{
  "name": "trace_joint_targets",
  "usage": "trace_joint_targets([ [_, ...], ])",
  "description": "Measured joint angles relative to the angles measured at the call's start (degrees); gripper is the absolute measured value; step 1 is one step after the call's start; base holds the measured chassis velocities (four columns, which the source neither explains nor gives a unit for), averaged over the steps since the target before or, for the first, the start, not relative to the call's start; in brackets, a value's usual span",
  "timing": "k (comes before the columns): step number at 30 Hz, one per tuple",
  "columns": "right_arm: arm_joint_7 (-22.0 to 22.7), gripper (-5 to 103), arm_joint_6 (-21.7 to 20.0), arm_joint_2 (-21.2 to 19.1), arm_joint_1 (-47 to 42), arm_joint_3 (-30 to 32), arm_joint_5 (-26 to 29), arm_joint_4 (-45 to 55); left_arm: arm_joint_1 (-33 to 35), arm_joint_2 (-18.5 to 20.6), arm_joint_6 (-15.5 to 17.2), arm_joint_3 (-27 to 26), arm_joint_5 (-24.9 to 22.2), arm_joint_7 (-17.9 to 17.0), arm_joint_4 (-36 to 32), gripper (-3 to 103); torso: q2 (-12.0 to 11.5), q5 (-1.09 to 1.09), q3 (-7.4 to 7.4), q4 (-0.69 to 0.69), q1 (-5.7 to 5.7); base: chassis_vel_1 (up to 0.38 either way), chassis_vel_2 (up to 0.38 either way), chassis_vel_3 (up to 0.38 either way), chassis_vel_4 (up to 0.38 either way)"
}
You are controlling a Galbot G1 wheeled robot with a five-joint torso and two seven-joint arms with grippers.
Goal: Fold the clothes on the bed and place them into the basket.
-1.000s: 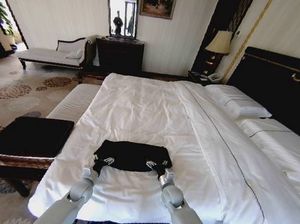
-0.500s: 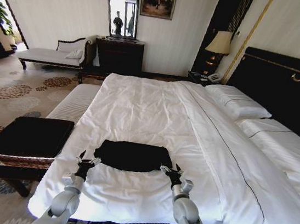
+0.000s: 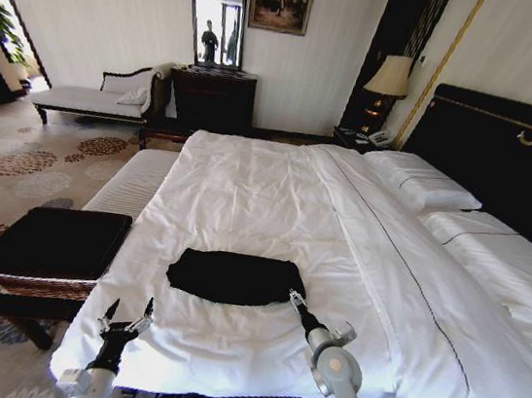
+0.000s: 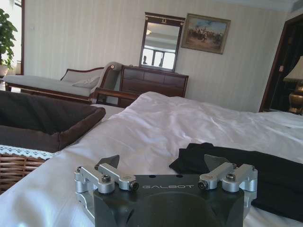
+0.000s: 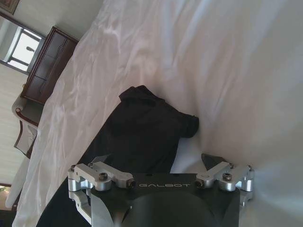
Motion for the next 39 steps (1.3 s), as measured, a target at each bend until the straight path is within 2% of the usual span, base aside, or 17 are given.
trace_joint_targets([
  [2, -0.1, 100, 0.0, 0.7, 1.0, -0.1, 0.0, -1.1, 0.6, -0.2, -0.2, 0.0, 0.0, 0.0, -0.3, 100, 0.0, 0.00, 0.00, 0.00, 0.00, 0.000, 0.000, 0.000, 0.000],
  [6, 0.5, 100, 0.0, 5.0, 5.3, 1.2, 0.3, -5.0, 1.3, -1.6, 0.2, -0.2, -1.3, -0.6, -1.4, 100, 0.0, 0.01, 0.00, 0.00, 0.00, 0.000, 0.000, 0.000, 0.000],
  [12, -0.2, 103, 0.3, 6.5, 8.6, 1.8, 0.1, -9.6, 0.9, -2.2, 1.7, -0.2, -2.9, -1.6, -2.4, 100, 0.0, -0.01, 0.00, -0.01, 0.00, 0.000, 0.000, 0.000, 0.000],
  [15, -0.7, 90, 0.6, 7.1, 9.3, 2.7, -0.2, -10.8, 0.9, -2.9, 1.9, 1.2, -1.5, -1.9, -2.9, 100, 0.0, 0.01, 0.00, 0.00, 0.00, 0.000, 0.000, 0.000, 0.000],
  [17, -1.1, 90, 0.7, 7.1, 9.2, 3.0, -0.5, -10.8, 0.8, -3.4, 1.9, 1.6, -1.1, -2.1, -2.9, 100, 0.0, 0.01, 0.00, 0.01, 0.00, 0.000, 0.000, 0.000, 0.000],
  [21, -1.9, 68, 0.8, 7.3, 8.9, 4.1, -1.0, -11.1, 0.6, -5.6, 1.9, 3.3, -0.1, -2.4, -2.7, 100, 0.0, 0.03, 0.01, 0.01, 0.01, 0.000, 0.000, 0.000, 0.000],
  [24, -2.1, 62, 0.8, 7.3, 8.9, 4.5, -1.0, -11.2, 0.8, -6.2, 1.8, 3.9, 0.5, -2.4, -2.6, 100, 0.0, 0.03, 0.01, 0.01, 0.01, 0.000, 0.000, 0.000, 0.000],
  [25, -2.3, 51, 0.8, 7.3, 8.9, 4.7, -1.1, -11.3, 1.1, -6.4, 1.6, 4.2, 0.9, -2.4, -2.6, 100, 0.0, 0.03, 0.01, 0.01, 0.01, 0.000, 0.000, 0.000, 0.000],
  [27, -2.5, 51, 0.9, 7.3, 9.0, 4.9, -1.2, -11.4, 1.4, -6.6, 1.4, 4.2, 1.1, -2.5, -2.7, 100, 0.0, 0.03, 0.01, 0.01, 0.01, 0.000, 0.000, 0.000, 0.000],
  [28, -2.6, 45, 0.9, 7.4, 9.0, 5.0, -1.3, -11.4, 1.6, -6.6, 1.3, 4.2, 1.3, -2.5, -2.7, 100, 0.0, 0.03, 0.01, 0.01, 0.01, 0.000, 0.000, 0.000, 0.000],
  [29, -2.6, 45, 0.9, 7.4, 9.0, 5.0, -1.3, -11.4, 1.6, -6.6, 1.3, 4.2, 1.3, -2.5, -2.7, 100, 0.0, 0.03, 0.01, 0.01, 0.01, 0.000, 0.000, 0.000, 0.000],
  [33, -3.0, 24, 1.0, 7.9, 9.0, 5.4, -1.4, -11.5, 2.6, -6.7, 0.9, 4.1, 1.6, -2.5, -3.4, 100, 0.0, 0.01, 0.01, 0.01, 0.01, 0.000, 0.000, 0.000, 0.000],
  [35, -3.1, 24, 1.0, 8.0, 8.9, 5.4, -1.5, -11.5, 2.6, -6.7, 0.9, 4.1, 1.6, -2.5, -3.6, 100, 0.0, 0.01, 0.01, 0.01, 0.01, 0.000, 0.000, 0.000, 0.000],
  [39, -3.3, 4, 1.1, 8.4, 8.5, 5.4, -1.9, -11.1, 2.5, -6.6, 0.9, 3.8, 1.6, -2.4, -4.0, 100, 0.0, 0.01, 0.01, 0.00, 0.01, 0.000, 0.000, 0.000, 0.000],
])
